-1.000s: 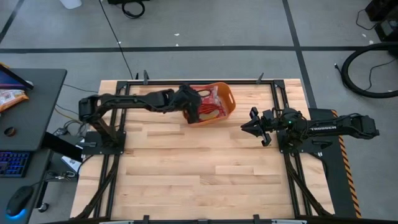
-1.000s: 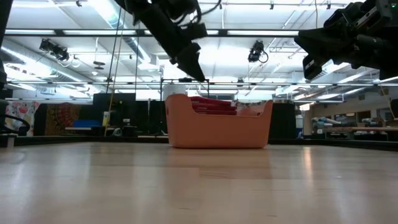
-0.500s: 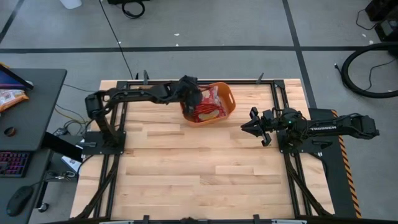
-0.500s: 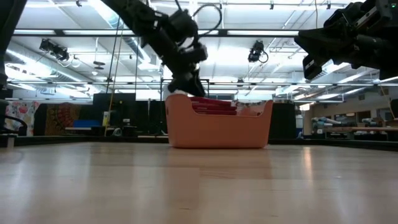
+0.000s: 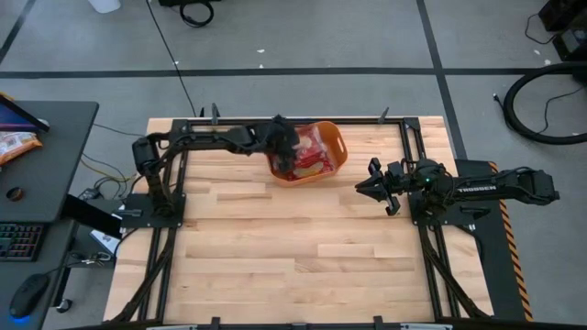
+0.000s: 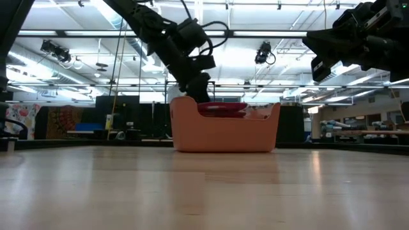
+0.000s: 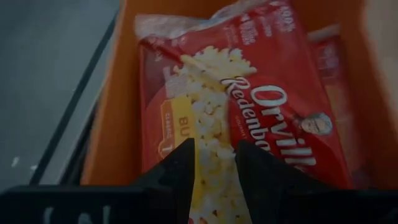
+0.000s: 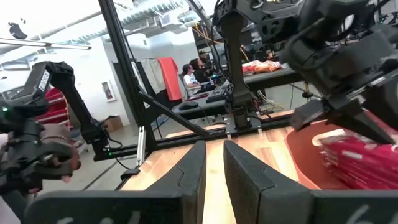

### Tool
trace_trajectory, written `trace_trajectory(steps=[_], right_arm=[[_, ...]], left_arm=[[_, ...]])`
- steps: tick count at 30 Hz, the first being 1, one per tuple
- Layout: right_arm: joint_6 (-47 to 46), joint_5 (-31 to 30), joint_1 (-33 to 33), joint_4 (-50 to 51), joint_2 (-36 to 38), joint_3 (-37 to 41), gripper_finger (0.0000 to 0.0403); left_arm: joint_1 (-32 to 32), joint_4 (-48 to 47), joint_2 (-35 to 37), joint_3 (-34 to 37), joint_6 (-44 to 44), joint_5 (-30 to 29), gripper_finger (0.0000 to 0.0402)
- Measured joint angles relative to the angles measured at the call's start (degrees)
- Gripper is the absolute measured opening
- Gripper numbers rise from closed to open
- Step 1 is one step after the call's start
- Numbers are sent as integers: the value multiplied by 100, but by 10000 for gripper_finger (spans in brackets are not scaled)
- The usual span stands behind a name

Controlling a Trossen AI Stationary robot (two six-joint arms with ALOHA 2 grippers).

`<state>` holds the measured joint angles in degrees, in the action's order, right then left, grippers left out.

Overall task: Sort popcorn bags into baskets
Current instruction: Put the red popcorn bag into the orange bin, then return to Home Position

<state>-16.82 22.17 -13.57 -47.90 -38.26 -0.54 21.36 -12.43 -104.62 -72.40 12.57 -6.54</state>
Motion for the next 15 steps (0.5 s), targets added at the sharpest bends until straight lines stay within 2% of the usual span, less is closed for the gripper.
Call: trace_trajectory(steps=[2, 7, 12, 15], right_arm=[[0, 0, -1, 1, 0, 0, 61], [0, 0, 0, 0, 0, 0, 61], [0, 0, 1, 0, 0, 0, 61], [-1, 0, 1, 0, 1, 0, 61]], left_arm=[[-114, 19, 0, 0, -20, -186, 123], [-265, -446, 67, -196, 442, -1195, 123], [-165, -751, 160, -470, 749, -1164, 123], [-92, -828, 195, -523, 909, -854, 123]])
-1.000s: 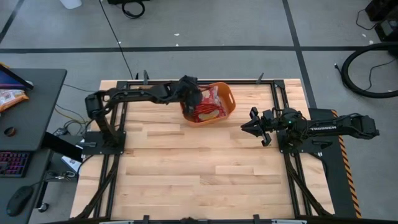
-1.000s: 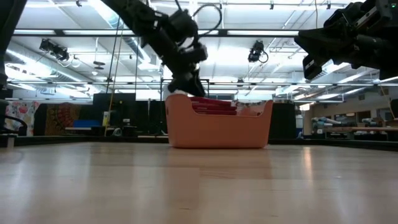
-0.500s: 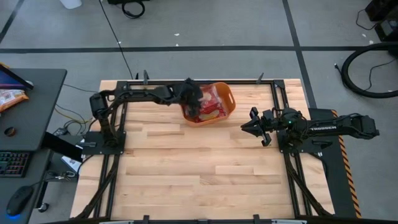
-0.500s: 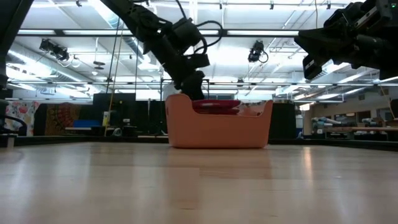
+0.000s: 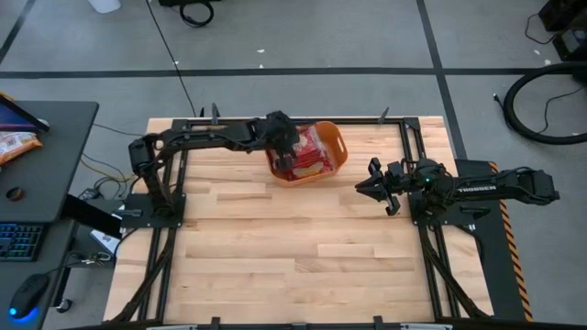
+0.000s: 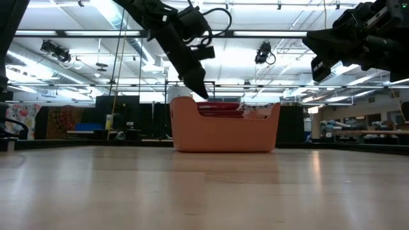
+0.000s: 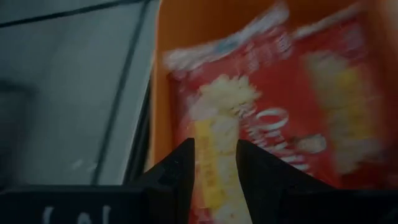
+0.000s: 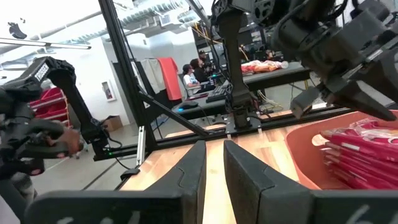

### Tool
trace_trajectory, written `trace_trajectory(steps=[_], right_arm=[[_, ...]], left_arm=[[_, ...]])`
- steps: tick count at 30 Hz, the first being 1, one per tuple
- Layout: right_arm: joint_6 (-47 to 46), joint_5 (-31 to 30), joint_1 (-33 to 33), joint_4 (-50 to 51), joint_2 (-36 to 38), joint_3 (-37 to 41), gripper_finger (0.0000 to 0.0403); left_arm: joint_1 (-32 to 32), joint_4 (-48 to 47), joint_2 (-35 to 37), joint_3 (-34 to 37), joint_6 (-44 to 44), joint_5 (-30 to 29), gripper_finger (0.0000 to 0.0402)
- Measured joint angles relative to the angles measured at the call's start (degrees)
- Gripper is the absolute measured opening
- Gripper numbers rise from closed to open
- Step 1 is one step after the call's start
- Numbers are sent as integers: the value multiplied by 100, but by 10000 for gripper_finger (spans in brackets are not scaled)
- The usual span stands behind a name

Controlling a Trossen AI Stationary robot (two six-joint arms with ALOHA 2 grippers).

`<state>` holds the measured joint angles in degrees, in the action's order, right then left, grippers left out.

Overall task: Sort popcorn bags into baskets
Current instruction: Return to Home Position

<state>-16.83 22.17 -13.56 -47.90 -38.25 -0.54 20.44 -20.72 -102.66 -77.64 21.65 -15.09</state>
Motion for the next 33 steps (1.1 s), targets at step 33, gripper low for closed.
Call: trace_trajectory(steps=[33], right_arm=[[-1301, -153, -2, -465, -1, -19, 61]], left_arm=[[-1452, 2102, 3307, 3244, -1493, 144, 66]])
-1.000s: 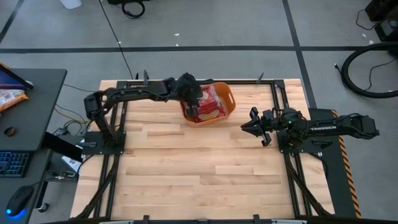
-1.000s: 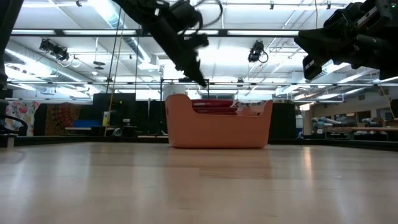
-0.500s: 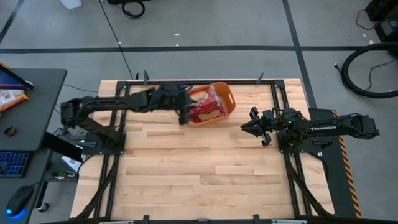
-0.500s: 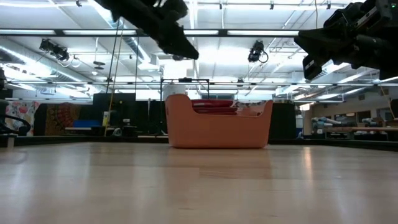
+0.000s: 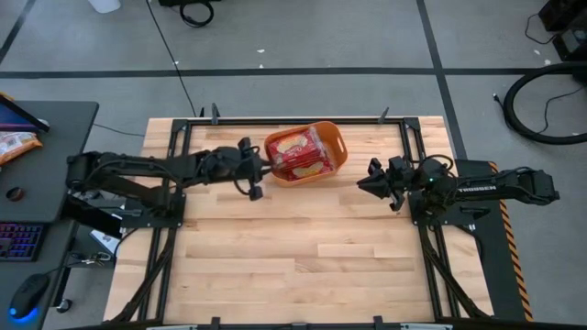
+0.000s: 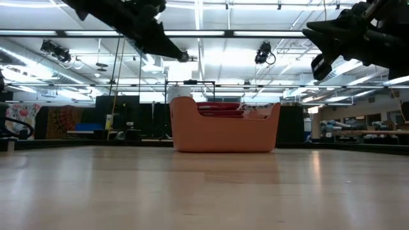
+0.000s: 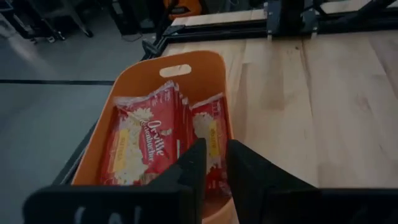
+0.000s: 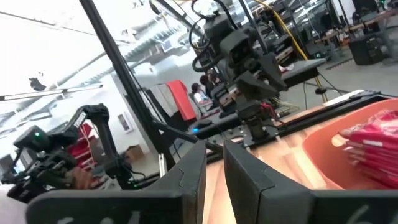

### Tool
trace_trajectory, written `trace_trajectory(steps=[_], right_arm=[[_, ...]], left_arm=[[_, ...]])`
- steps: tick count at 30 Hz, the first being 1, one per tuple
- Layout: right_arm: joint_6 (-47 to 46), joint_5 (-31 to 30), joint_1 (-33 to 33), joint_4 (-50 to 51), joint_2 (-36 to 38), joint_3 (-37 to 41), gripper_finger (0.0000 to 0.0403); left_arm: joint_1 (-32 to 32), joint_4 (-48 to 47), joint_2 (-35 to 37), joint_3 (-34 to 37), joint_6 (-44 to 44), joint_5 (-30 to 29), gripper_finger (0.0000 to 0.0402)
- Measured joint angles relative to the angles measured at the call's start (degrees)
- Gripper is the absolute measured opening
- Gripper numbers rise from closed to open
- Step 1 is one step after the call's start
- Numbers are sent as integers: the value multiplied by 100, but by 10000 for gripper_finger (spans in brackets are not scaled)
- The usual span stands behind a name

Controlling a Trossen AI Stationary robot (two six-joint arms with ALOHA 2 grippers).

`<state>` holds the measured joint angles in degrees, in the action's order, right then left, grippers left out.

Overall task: Sort popcorn bags into baskets
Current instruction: Return to Home Position

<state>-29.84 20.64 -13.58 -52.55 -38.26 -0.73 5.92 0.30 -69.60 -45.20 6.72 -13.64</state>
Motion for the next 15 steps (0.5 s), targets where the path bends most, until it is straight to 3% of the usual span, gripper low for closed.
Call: trace_trajectory(steps=[15], right_arm=[[-1, -34, 66, 65, 131, 13, 61]], left_arm=[[-470, 747, 949, 1311, -572, -459, 66]])
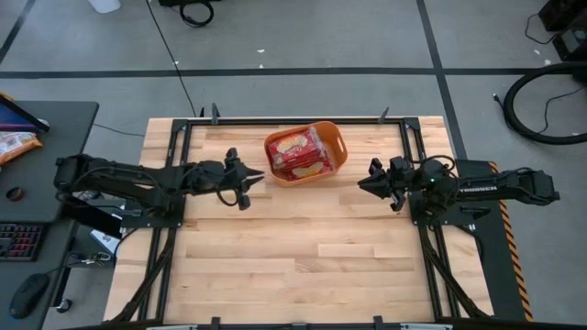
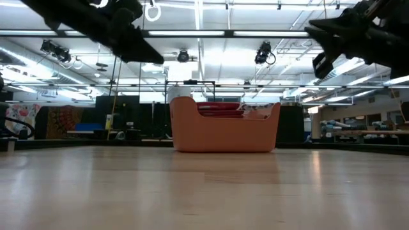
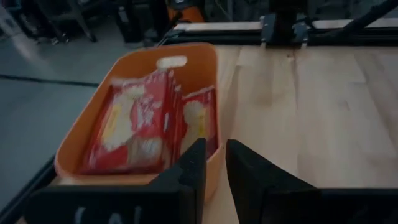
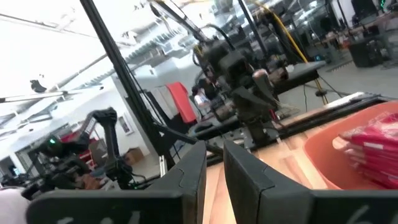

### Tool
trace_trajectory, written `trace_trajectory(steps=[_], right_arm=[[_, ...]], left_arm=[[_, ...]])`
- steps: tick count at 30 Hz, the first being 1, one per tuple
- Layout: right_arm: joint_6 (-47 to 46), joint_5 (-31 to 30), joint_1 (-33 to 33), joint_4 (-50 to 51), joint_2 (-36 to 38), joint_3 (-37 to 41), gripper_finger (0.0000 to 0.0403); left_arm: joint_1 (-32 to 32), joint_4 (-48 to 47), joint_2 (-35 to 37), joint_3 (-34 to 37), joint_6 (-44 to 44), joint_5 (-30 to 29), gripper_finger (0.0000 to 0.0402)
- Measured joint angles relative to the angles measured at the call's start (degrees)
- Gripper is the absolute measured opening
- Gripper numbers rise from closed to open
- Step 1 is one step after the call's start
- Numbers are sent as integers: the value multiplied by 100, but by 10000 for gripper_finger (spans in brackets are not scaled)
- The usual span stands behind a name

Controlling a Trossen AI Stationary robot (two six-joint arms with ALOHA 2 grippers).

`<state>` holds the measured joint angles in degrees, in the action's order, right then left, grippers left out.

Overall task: Sort popcorn bags into baskets
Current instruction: Return to Home Position

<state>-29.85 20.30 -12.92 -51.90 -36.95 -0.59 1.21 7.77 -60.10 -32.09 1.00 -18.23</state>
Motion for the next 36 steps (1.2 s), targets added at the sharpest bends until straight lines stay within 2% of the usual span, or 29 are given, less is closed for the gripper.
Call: trace_trajectory(steps=[6, 12, 18, 26, 34, 36], right_arm=[[0, 31, 96, 76, 932, 22, 61], [-1, 40, 75, 31, 1805, 21, 61], [-1, 38, 76, 35, 2517, 23, 61], [0, 40, 76, 16, 3352, 23, 61], [0, 61, 76, 48, 3581, 23, 61], [0, 61, 76, 315, 3668, 21, 61]], left_arm=[[-65, 338, 290, 491, -213, -143, 66], [-111, 988, 877, 1203, -342, -169, 66], [-114, 1184, 1461, 1755, -486, -234, 66], [-114, 975, 2321, 2132, -454, -426, 66], [-109, 66, 3185, 2134, -329, -622, 66], [-109, -186, 3410, 2134, -327, -657, 66]])
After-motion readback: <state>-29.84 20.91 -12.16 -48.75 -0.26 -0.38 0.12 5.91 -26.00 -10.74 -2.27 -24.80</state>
